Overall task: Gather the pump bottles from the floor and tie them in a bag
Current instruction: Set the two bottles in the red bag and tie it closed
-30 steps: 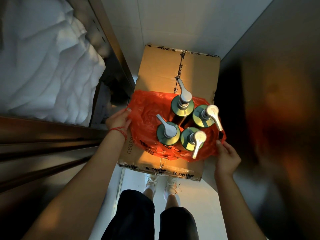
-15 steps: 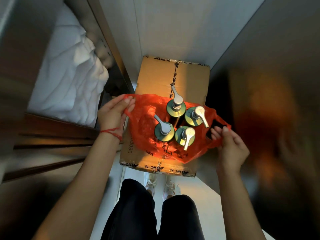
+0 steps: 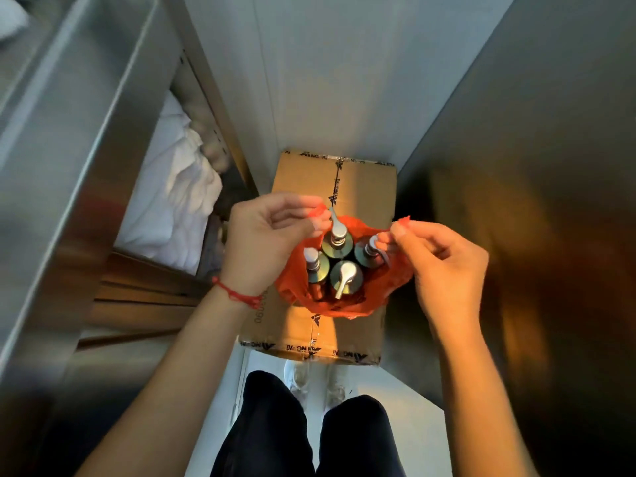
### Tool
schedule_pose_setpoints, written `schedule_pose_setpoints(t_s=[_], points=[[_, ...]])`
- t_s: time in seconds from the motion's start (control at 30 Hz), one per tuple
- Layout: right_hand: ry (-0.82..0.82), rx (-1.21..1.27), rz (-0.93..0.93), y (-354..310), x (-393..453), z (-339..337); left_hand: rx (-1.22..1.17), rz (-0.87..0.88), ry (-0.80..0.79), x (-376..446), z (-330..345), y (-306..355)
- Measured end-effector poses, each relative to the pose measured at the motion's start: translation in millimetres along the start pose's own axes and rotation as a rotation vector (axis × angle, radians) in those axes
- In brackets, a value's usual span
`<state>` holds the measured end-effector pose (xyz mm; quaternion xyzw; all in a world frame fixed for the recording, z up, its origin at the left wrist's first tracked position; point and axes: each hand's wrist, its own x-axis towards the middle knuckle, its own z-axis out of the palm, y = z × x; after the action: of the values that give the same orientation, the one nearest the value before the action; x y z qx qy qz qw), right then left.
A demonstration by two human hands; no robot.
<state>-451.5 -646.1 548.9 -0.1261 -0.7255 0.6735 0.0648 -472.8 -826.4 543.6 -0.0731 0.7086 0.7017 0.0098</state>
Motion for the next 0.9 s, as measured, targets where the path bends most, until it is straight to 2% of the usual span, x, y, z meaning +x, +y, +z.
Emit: schedule_pose_setpoints(t_s=[0.2,0.3,0.37,0.5,0.6,0.77,0.9], points=[[-0.052,-0.373,-0.131,3,2,-10,0.469,0.204,0.011,10,-16,2],[-0.033,-0.456,-0.2,5,1,-14,0.851,0.384,0.078,15,-26,4],[-0.01,-0.471,-0.265,5,1,-15,0.913,0.407,0.1,16,-30,6],[0.022,-0.488,-0.423,4,4,-16,0.6,0.227,0.104,15,-27,6],[0.027,-0.489,-0.486,6,9,-16,0.235,0.06,0.047,18,-20,0],[-0.025,-0.346,-0.409,10,21,-9,-0.032,0.023,-0.053,27,14,-13],[-0.091,-0.229,-0.297,12,27,0,-0.109,-0.002,-0.137,31,46,-22]])
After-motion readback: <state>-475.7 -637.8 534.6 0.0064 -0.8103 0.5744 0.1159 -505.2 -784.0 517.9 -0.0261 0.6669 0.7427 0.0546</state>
